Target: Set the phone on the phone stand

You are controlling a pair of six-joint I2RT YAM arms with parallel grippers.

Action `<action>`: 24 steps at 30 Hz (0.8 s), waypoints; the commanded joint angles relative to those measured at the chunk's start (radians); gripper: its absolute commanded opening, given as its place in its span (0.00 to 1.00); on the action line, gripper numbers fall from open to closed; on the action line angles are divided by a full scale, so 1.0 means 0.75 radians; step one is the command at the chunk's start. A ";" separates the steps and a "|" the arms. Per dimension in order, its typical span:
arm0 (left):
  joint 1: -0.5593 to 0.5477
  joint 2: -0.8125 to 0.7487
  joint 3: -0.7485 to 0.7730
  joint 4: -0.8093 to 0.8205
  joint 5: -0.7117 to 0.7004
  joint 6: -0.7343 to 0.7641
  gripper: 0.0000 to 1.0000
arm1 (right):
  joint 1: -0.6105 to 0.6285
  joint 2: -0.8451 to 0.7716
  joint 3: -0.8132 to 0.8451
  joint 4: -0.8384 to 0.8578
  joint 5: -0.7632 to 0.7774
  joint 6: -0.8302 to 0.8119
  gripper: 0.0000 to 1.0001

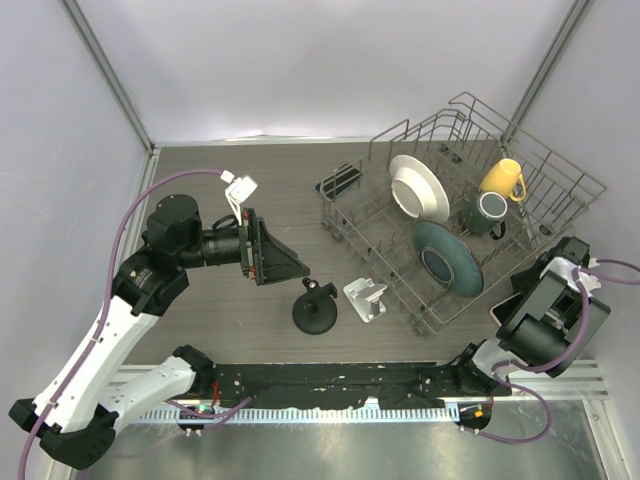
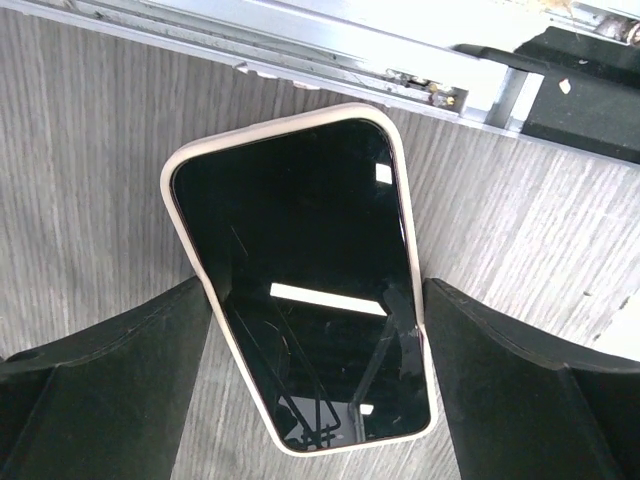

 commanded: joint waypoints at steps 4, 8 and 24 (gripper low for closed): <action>0.009 -0.018 0.038 0.013 0.016 0.000 1.00 | 0.034 0.129 -0.036 0.019 -0.106 -0.004 0.96; 0.011 -0.024 0.040 0.015 0.016 0.000 1.00 | 0.034 0.121 -0.046 0.031 -0.103 -0.002 0.91; 0.015 -0.032 0.032 0.032 0.026 -0.014 1.00 | 0.032 -0.104 -0.030 -0.067 0.097 0.051 0.00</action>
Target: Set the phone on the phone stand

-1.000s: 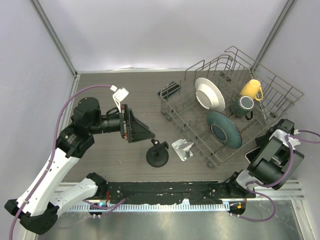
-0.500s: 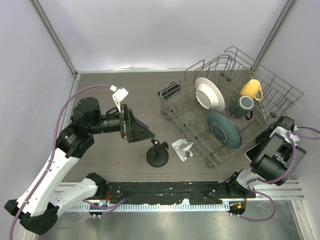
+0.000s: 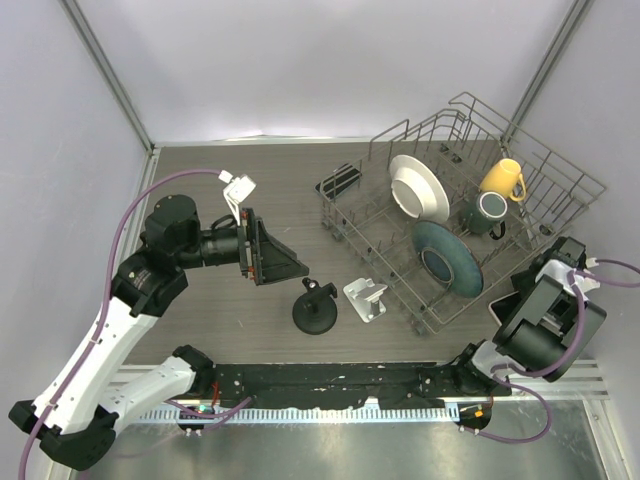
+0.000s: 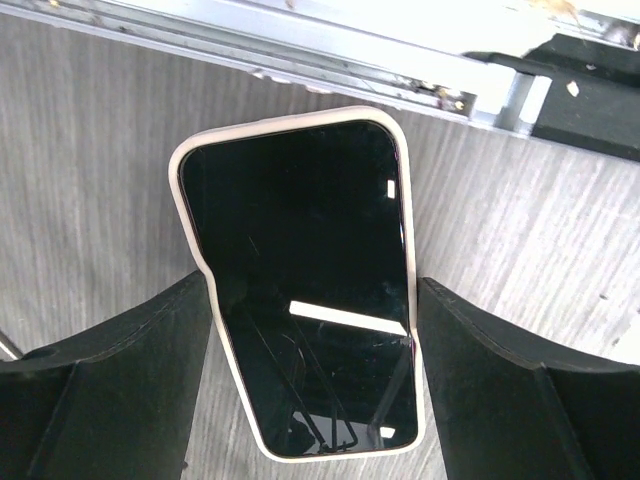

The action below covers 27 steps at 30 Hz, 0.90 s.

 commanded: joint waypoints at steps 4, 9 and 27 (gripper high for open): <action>0.005 -0.027 0.034 0.035 0.034 -0.015 1.00 | 0.008 -0.107 0.021 -0.163 0.117 0.028 0.00; 0.005 -0.029 0.028 0.033 0.036 -0.013 1.00 | 0.008 -0.191 0.044 -0.222 0.221 0.042 0.00; 0.005 -0.010 -0.015 0.012 -0.003 0.010 1.00 | 0.012 -0.680 0.303 -0.505 0.663 0.071 0.00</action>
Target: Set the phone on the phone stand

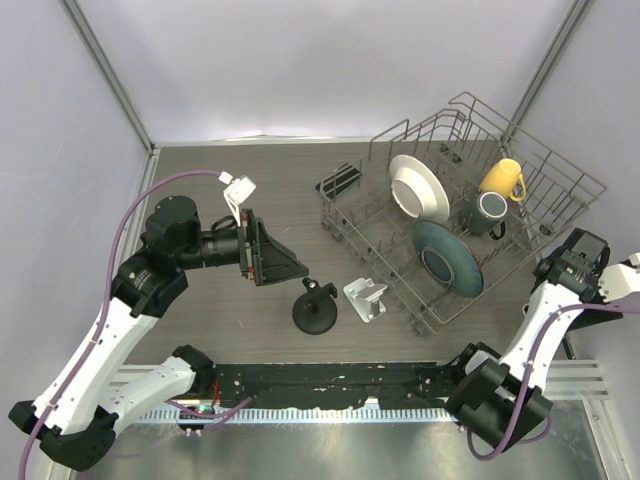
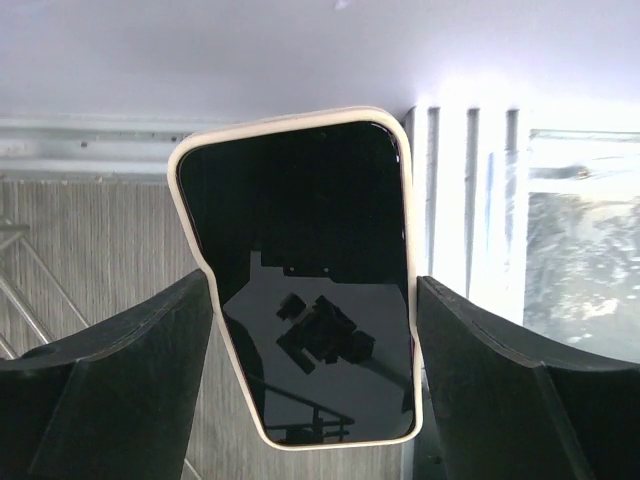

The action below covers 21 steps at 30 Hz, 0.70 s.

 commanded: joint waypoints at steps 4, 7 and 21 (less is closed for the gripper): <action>0.005 0.007 -0.006 0.017 0.005 0.005 1.00 | 0.033 -0.129 0.197 -0.054 0.311 -0.028 0.00; 0.003 0.020 -0.009 0.015 -0.007 0.005 1.00 | 0.048 -0.149 0.264 -0.068 0.358 -0.036 0.00; 0.005 0.056 -0.039 0.084 -0.040 -0.028 1.00 | 0.283 -0.227 0.600 0.336 0.067 -0.375 0.00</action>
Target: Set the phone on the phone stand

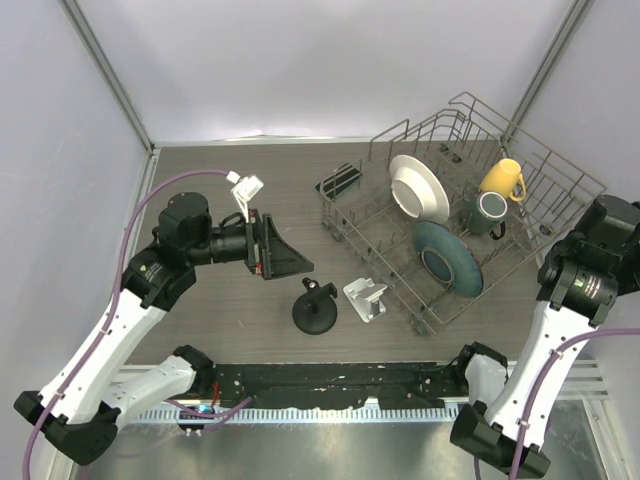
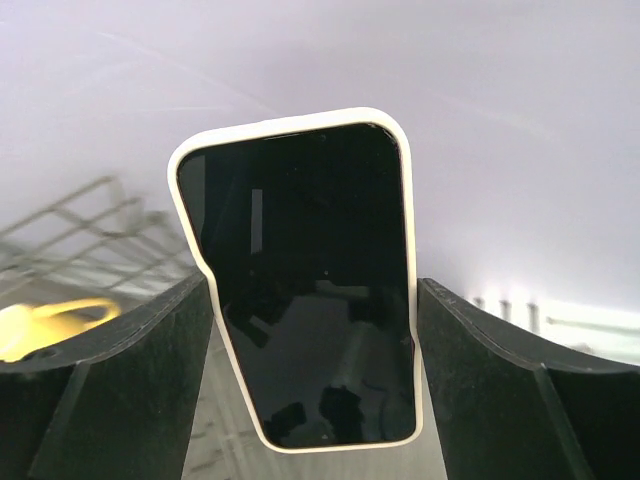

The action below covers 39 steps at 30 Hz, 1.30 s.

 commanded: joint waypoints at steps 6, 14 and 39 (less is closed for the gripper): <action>0.003 -0.007 -0.061 0.169 -0.022 -0.040 1.00 | 0.167 0.032 0.121 0.638 -1.110 -0.113 0.00; 0.005 -0.032 -0.087 0.253 -0.066 -0.067 0.98 | 0.476 0.225 0.258 0.892 -1.785 0.000 0.00; 0.018 0.173 0.457 -0.322 -0.329 0.068 0.94 | 1.861 0.530 0.187 0.741 -1.375 -1.203 0.00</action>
